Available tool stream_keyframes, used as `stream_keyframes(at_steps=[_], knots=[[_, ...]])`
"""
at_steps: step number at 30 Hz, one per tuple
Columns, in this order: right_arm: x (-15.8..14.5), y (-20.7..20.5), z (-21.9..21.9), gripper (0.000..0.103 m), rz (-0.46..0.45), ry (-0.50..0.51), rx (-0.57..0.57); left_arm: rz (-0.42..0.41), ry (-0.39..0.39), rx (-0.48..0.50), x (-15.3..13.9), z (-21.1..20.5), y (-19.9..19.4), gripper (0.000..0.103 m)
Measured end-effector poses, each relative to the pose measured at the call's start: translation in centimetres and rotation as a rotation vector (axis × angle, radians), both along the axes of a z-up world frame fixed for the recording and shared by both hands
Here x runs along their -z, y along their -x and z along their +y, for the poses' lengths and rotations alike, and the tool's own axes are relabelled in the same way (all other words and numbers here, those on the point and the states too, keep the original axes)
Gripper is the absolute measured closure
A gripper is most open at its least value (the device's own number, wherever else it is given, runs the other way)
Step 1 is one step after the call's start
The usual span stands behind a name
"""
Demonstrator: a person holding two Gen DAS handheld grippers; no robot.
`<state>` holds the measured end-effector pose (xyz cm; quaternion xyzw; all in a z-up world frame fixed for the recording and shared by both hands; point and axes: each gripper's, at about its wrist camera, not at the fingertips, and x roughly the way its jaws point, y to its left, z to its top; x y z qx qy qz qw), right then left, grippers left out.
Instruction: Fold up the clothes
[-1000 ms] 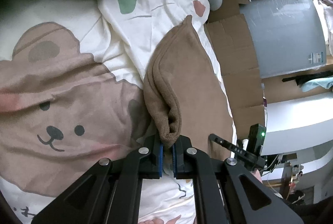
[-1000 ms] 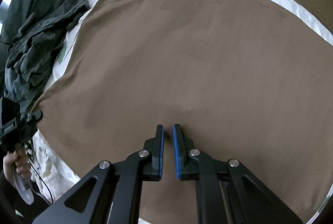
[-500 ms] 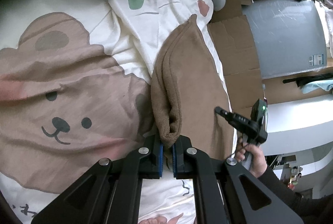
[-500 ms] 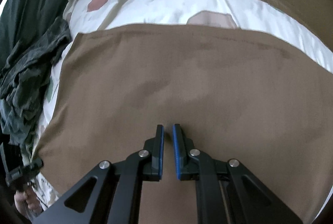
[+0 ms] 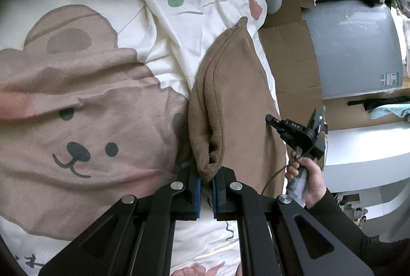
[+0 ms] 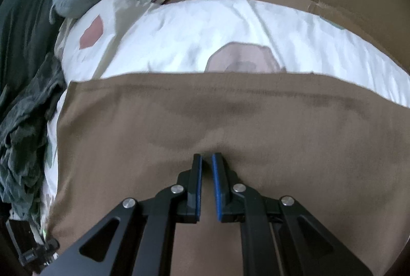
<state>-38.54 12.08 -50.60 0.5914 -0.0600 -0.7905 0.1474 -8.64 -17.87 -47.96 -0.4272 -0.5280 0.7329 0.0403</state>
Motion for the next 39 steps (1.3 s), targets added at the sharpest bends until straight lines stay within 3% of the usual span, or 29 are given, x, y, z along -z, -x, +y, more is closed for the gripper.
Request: stream_keyframes(at_steps=[13,19,26,34,39], knots=[[0.2,3.7,0.0,0.097,-0.016,-0.02,0.018,0.006,-0.014,0.008,-0.2,0.1,0.0,0.098],[-2.1,4.1,0.5,0.096,-0.023,-0.019,-0.001,0.043,-0.023,0.015,-1.8,0.4,0.1,0.098],[-6.6,1.4,1.2,0.096,0.049,-0.022,-0.095,0.102,-0.031,0.031,-4.3,1.2,1.3,0.098],[-10.8,-4.6,1.2,0.095,0.083,0.019,-0.21,0.166,-0.033,0.067,-7.1,2.2,3.3,0.098],[-10.1,-9.3,1.2,0.095,0.05,0.026,-0.263,0.2,-0.033,0.096,-8.6,3.0,4.6,0.098]])
